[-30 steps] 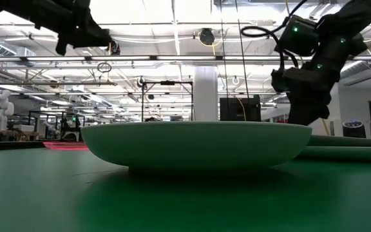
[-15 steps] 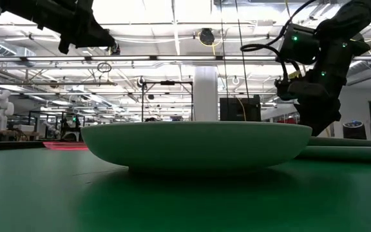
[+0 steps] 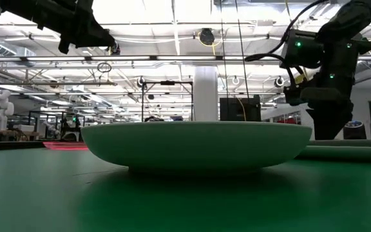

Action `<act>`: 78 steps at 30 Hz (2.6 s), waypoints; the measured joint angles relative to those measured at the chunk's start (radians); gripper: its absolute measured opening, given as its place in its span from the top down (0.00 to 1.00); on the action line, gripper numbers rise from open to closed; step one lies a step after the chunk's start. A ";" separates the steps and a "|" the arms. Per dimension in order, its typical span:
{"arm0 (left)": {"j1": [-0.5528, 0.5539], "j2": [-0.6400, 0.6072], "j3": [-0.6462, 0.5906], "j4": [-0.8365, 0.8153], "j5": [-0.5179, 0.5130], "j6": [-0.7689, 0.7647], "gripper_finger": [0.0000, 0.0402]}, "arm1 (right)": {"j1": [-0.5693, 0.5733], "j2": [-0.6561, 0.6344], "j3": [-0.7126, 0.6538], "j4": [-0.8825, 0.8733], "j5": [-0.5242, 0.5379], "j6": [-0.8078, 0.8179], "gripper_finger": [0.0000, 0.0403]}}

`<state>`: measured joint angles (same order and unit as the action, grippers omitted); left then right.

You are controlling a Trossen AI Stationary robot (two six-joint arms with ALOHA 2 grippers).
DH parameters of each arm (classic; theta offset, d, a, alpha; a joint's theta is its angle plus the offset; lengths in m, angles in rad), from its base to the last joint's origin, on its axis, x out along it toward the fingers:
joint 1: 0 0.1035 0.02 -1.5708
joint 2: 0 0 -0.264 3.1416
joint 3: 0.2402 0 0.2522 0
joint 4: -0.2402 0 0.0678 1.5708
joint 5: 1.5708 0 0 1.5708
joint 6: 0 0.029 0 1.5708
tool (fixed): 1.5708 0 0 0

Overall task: Stack plastic plates
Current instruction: Stack the gray plate on top of the blue plate, then stack the white plate on top of the gray plate

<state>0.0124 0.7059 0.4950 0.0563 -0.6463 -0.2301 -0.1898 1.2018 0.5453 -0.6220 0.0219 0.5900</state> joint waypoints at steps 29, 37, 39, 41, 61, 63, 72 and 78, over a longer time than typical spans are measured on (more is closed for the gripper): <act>0.063 0.114 0.001 0.000 0.047 -0.110 0.78 | -0.106 -0.116 0.119 0.612 -0.019 -0.524 0.88; 0.095 0.113 0.001 -0.104 0.066 -0.073 0.78 | -0.150 -0.082 0.119 0.848 0.165 -0.687 0.88; 0.102 0.113 0.000 -0.148 0.066 -0.086 0.78 | -0.157 -0.060 0.119 0.864 0.160 -0.707 0.88; 0.111 0.113 0.001 -0.179 0.066 -0.099 0.78 | -0.161 -0.035 0.119 0.866 0.161 -0.707 0.88; 0.233 0.133 0.000 -0.279 0.065 -0.148 0.78 | -0.240 0.189 0.119 0.917 0.161 -0.696 0.88; 0.250 0.151 0.000 -0.278 0.065 -0.149 0.78 | -0.250 0.188 0.118 0.917 0.161 -0.722 0.88; 0.280 0.253 0.000 -0.120 0.137 -0.157 0.78 | -0.250 0.018 0.118 0.918 0.127 -0.747 0.88; 0.232 0.308 0.000 -0.013 0.210 -0.172 0.78 | -0.225 -0.047 0.118 0.894 -0.030 -0.584 0.88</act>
<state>0.2446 1.0140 0.4953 0.0436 -0.4364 -0.4017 -0.4148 1.1547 0.6636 0.2717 -0.0080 0.0062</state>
